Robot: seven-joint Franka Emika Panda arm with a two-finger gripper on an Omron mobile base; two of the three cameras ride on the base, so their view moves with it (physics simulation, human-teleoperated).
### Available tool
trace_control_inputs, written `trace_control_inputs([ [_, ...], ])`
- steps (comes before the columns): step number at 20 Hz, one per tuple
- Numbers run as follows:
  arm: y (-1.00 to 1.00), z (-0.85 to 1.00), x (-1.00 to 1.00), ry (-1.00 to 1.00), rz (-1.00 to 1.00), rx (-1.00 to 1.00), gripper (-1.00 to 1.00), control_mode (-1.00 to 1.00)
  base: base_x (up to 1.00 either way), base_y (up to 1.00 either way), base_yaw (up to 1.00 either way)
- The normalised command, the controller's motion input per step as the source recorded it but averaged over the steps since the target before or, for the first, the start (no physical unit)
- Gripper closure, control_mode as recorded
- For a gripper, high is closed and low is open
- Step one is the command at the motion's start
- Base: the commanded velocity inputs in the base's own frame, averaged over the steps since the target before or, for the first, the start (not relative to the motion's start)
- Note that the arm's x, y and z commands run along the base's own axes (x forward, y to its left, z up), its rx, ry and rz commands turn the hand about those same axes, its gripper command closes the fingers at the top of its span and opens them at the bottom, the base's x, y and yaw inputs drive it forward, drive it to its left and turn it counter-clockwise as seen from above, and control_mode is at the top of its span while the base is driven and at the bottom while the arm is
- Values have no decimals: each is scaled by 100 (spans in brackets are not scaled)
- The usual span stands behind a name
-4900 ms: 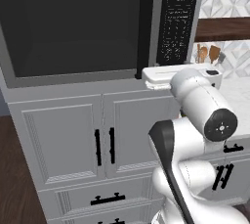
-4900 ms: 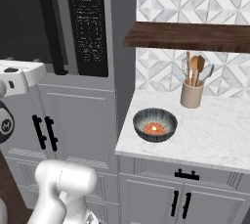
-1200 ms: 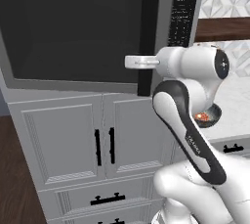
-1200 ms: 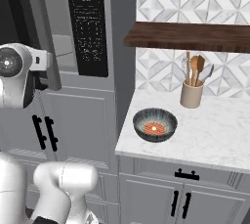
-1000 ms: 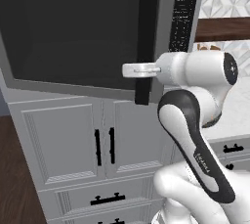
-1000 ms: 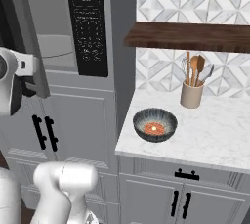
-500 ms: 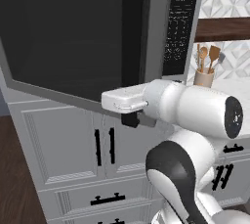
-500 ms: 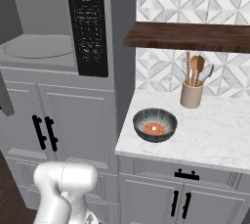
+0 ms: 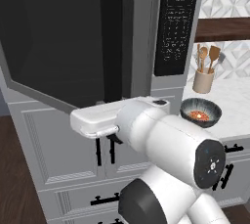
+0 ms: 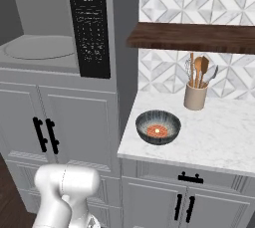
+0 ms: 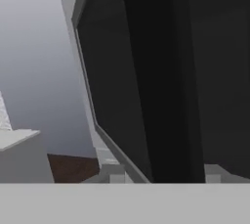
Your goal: Open the microwave, place the bowl with waffle inside the microwave, then close the microwave door and turn it on.
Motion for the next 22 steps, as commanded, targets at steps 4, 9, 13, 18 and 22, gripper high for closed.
trace_control_inputs([
  [4,-27,17,-100,13,-7,4,100,-100,0,0,0],
  [9,-59,6,-100,3,-19,14,100,-100,0,0,0],
  [13,-78,7,-100,8,-17,20,100,-100,0,0,0],
  [18,-100,32,-87,24,-4,51,100,-100,0,0,0],
  [22,-100,49,-33,31,0,62,100,-100,0,0,0],
])
